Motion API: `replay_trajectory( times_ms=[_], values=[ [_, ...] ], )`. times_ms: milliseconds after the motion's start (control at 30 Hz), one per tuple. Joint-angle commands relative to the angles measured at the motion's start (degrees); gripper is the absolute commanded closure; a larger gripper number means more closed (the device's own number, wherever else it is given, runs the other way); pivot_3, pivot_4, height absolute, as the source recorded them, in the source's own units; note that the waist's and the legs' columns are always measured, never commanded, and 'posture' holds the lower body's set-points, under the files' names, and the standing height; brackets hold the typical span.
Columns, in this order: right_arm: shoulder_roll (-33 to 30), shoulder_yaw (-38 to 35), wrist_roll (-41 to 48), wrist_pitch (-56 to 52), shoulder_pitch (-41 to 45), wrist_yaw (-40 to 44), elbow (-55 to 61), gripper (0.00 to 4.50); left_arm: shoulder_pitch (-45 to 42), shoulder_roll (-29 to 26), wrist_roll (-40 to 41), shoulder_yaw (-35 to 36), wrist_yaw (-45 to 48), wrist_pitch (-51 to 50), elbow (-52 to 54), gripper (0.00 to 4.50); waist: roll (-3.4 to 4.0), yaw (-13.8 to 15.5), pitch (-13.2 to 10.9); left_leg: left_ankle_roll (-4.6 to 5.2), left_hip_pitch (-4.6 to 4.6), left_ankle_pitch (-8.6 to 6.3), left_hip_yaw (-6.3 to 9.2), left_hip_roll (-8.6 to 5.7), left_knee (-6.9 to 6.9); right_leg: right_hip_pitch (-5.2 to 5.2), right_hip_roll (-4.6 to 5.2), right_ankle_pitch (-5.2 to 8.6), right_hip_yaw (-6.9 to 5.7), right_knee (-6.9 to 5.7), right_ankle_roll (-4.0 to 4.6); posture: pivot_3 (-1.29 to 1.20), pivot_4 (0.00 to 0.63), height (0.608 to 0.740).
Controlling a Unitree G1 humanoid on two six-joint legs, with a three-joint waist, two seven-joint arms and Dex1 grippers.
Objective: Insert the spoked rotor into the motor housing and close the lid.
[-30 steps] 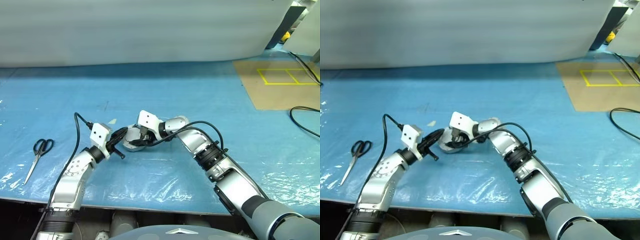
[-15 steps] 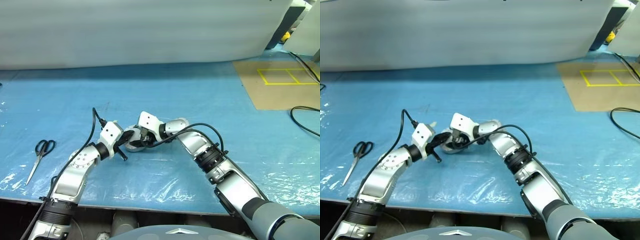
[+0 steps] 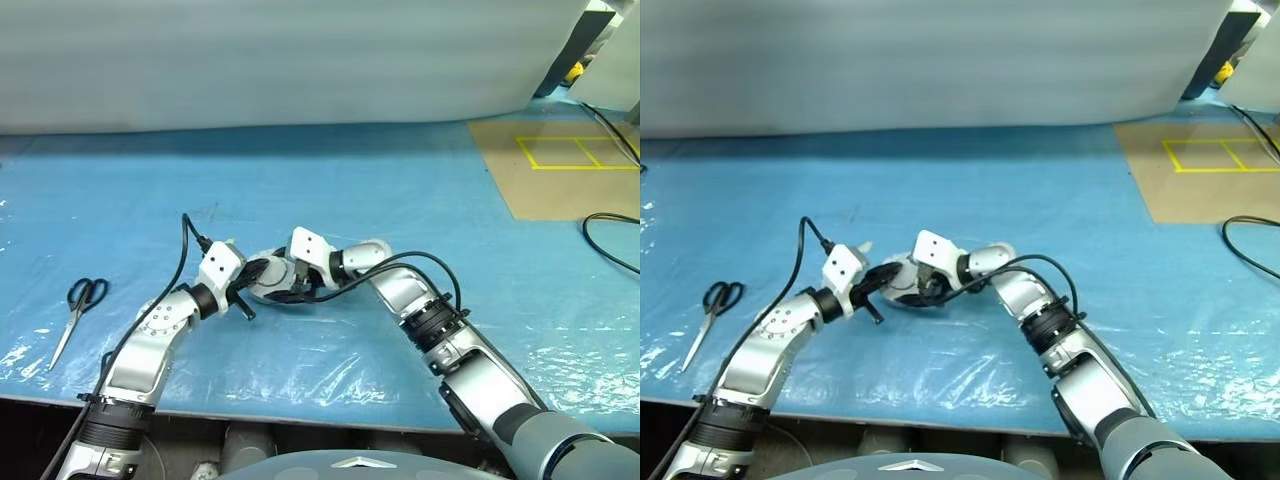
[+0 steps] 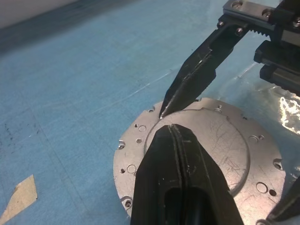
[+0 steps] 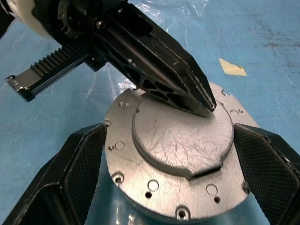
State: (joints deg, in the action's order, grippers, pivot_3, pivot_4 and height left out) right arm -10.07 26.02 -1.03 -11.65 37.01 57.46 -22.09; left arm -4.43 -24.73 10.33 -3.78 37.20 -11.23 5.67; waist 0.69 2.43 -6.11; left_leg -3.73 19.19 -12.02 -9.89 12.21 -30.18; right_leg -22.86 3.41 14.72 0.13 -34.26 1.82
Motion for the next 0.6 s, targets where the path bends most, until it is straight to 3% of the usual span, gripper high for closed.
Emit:
replay_trajectory(
  times_ms=[33, 300, 600],
  values=[
    [-0.72, -1.84, 1.63, 0.59, -1.71, 1.17, -3.64, 0.02, 2.11, -0.21, -0.53, -1.48, 0.81, -2.05, -2.60, 4.50, -0.10, -0.14, -0.17, -0.03, 0.02, -0.01, 0.00, 0.00, 0.00, -0.03, -0.05, -0.01, -0.01, 0.00, 0.02, 0.00, 0.150, 0.740],
    [-1.49, -9.66, 8.61, -12.03, -1.48, 0.78, -1.97, 0.02, 4.42, -1.10, 1.52, -1.08, 2.83, -2.08, 0.15, 4.50, -0.54, -0.18, -0.77, -0.23, 0.13, 0.10, 0.00, 0.01, -0.01, -0.17, -0.10, -0.05, -0.04, 0.02, 0.09, 0.00, 0.150, 0.740],
    [3.42, -20.81, 22.01, -44.85, 1.83, -5.91, -1.45, 0.02, 6.06, -1.94, 2.93, -0.01, 3.84, -2.17, 2.02, 4.50, -0.45, -0.13, -1.23, -0.26, 0.13, 0.11, 0.00, 0.05, -0.02, -0.17, -0.16, -0.08, -0.05, -0.06, 0.08, 0.00, 0.150, 0.740]
  ],
)
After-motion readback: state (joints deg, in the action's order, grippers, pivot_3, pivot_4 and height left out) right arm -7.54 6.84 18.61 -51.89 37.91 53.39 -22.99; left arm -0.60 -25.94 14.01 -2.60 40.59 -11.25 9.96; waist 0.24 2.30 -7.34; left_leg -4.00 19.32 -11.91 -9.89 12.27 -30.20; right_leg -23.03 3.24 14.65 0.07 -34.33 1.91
